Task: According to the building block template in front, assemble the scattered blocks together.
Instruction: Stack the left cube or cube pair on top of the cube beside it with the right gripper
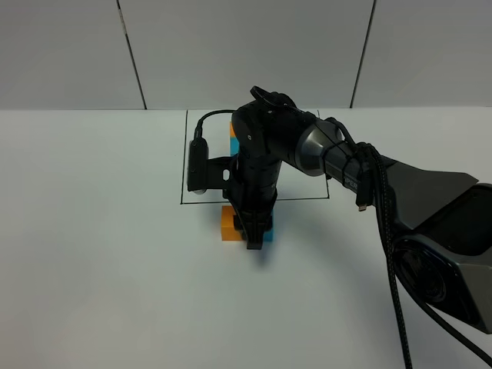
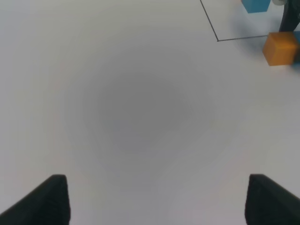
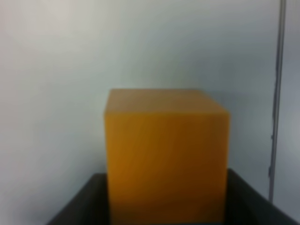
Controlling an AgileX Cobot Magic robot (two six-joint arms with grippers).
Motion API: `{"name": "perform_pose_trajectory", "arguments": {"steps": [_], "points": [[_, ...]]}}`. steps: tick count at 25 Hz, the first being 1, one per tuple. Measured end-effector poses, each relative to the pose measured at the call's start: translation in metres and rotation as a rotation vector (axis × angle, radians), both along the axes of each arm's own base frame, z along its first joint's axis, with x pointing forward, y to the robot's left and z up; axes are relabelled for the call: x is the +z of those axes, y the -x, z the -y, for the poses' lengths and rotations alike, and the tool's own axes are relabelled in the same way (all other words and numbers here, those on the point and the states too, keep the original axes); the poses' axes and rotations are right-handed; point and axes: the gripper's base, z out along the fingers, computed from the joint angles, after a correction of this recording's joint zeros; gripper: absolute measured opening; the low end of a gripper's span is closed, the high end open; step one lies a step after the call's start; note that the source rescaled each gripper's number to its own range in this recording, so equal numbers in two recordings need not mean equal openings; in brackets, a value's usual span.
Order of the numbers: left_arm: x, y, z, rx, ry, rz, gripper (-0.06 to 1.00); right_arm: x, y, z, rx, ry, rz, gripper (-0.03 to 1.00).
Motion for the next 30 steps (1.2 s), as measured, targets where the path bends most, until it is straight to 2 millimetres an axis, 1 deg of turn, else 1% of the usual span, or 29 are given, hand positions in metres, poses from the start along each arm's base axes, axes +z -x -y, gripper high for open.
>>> {"name": "perform_pose_trajectory", "arguments": {"steps": [1,5,7,9,10,13,15,16,19,22,25,28,30], "points": [[0.000,0.000,0.000,0.000,0.000,0.000,0.72,0.000,0.001,-0.001,-0.003,-0.009,-0.008,0.00],[0.000,0.000,0.000,0.000,0.000,0.000,0.72,0.000,0.001,-0.002,-0.033,-0.022,-0.019,0.00],[0.000,0.000,0.000,0.000,0.000,0.000,0.72,0.000,0.001,-0.002,-0.102,-0.032,-0.031,0.00],[0.000,0.000,0.000,0.000,0.000,0.000,0.72,0.001,0.002,-0.001,-0.219,-0.043,-0.057,0.00],[0.000,0.000,0.000,0.000,0.000,0.000,0.72,0.003,0.004,0.000,-0.310,-0.048,-0.082,0.00],[0.000,0.000,0.000,0.000,0.000,0.000,0.72,0.017,0.008,0.004,-0.627,-0.062,-0.148,0.00],[0.000,0.000,0.000,0.000,0.000,0.000,0.72,0.030,0.010,0.006,-0.845,-0.089,-0.160,0.00],[0.000,0.000,0.000,0.000,0.000,0.000,0.72,0.034,0.010,0.007,-0.924,-0.102,-0.161,0.00],[0.000,0.000,0.000,0.000,0.000,0.000,0.72,0.037,0.009,0.009,-1.150,-0.126,-0.156,0.00],[0.000,0.000,0.000,0.000,0.000,0.000,0.72,0.037,0.007,0.011,-1.324,-0.143,-0.156,0.00],[0.000,0.000,0.000,0.000,-0.001,0.000,0.72,0.037,0.008,0.010,-1.437,-0.160,-0.161,0.00],[0.000,0.000,0.000,0.000,-0.001,0.000,0.72,0.036,0.010,0.008,-1.505,-0.170,-0.174,0.00],[0.000,0.000,0.000,0.000,-0.001,0.000,0.72,0.030,0.010,0.007,-1.536,-0.164,-0.188,0.00]]}}
